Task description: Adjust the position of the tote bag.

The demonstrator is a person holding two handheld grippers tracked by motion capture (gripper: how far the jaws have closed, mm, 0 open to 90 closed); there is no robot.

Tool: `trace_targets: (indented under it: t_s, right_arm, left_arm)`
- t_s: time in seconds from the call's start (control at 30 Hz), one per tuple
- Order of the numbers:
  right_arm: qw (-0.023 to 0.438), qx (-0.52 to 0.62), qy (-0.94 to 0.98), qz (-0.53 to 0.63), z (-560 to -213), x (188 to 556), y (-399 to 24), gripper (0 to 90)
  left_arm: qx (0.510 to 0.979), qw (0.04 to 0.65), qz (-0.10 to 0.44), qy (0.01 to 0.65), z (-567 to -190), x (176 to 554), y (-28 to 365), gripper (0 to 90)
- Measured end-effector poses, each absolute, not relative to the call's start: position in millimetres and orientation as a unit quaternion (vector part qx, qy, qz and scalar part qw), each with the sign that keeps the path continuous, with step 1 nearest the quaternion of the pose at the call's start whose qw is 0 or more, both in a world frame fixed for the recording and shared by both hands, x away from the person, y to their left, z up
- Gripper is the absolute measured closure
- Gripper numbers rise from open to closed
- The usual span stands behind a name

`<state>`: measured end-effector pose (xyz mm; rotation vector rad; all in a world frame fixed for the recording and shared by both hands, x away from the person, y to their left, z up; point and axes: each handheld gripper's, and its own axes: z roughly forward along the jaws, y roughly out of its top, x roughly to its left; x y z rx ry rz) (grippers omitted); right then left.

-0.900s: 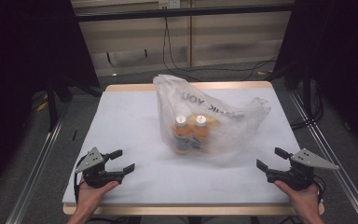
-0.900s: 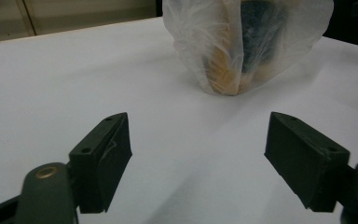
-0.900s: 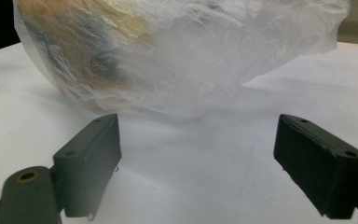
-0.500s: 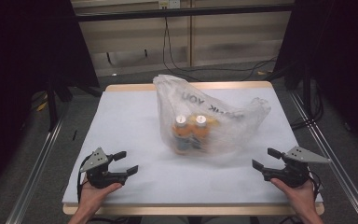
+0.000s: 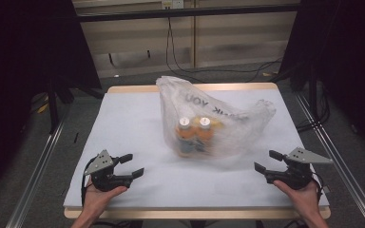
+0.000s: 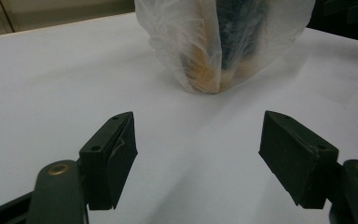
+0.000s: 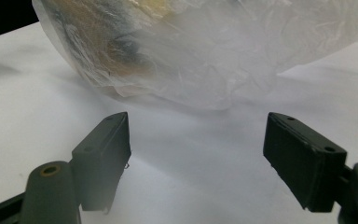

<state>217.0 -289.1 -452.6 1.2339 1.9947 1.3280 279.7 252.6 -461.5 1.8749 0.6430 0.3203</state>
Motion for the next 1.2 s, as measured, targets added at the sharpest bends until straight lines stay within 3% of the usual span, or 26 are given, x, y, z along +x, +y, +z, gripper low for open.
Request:
trace_targets:
  t_s: [0.67, 1.2]
  right_arm:
    - [0.212, 0.451, 0.724, 0.477, -439.3, 241.6, -290.6, 20.4]
    - [0.22, 0.442, 0.712, 0.5, -416.0, 267.4, -297.4, 27.7]
  left_arm:
    - [0.784, 0.542, 0.138, 0.268, -450.4, 311.4, 233.3, 28.0]
    - [0.773, 0.561, 0.141, 0.261, -413.5, 346.3, 212.4, 26.7]
